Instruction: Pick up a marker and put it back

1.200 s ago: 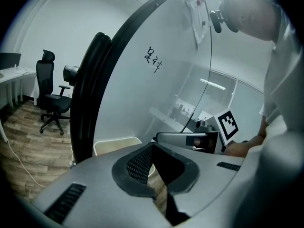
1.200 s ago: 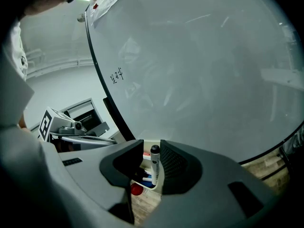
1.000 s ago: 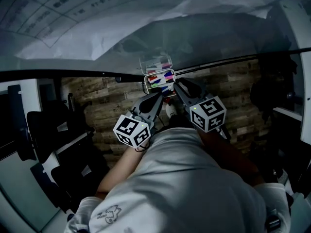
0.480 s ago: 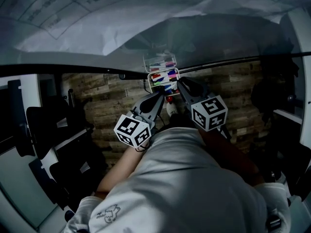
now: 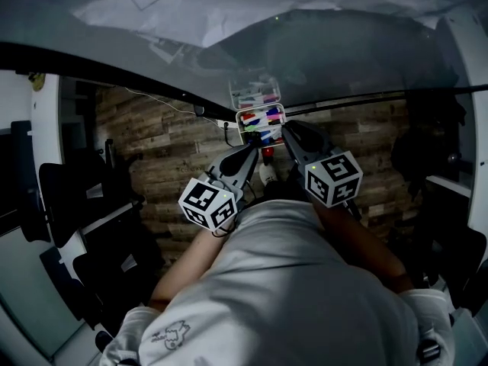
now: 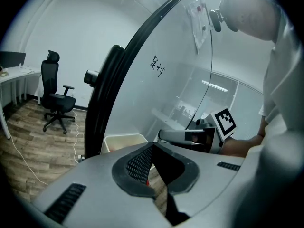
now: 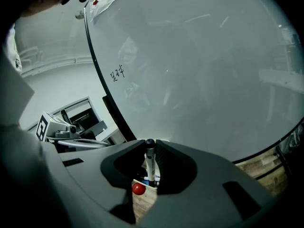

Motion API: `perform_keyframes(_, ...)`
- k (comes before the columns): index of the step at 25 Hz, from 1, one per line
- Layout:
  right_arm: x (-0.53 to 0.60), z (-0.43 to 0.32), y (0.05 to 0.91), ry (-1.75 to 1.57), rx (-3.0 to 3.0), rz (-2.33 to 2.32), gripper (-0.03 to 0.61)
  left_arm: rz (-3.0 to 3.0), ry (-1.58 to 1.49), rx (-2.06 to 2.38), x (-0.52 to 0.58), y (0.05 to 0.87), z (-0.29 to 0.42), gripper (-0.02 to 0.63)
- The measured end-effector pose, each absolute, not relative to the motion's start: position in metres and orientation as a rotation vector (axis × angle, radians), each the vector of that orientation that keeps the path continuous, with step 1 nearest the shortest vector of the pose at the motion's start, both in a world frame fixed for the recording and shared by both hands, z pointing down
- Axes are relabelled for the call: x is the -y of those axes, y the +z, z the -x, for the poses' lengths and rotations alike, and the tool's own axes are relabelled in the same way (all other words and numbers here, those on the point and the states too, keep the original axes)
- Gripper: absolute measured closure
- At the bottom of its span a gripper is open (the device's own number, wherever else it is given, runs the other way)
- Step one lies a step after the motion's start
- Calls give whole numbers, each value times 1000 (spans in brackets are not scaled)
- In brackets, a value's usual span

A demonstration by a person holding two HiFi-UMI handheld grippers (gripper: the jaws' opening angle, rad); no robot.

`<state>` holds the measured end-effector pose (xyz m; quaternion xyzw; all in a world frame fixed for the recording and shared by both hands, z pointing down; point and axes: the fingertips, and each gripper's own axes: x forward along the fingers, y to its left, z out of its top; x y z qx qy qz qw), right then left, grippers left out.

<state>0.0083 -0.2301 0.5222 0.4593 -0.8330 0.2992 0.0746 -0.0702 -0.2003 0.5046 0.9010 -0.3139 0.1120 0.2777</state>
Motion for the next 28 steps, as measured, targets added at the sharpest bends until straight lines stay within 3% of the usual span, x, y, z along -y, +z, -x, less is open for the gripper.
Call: perform_keyframes(28, 207, 23, 407, 533, 2625, -1468, 503, -2679, 68, 876, 193, 400, 111, 609)
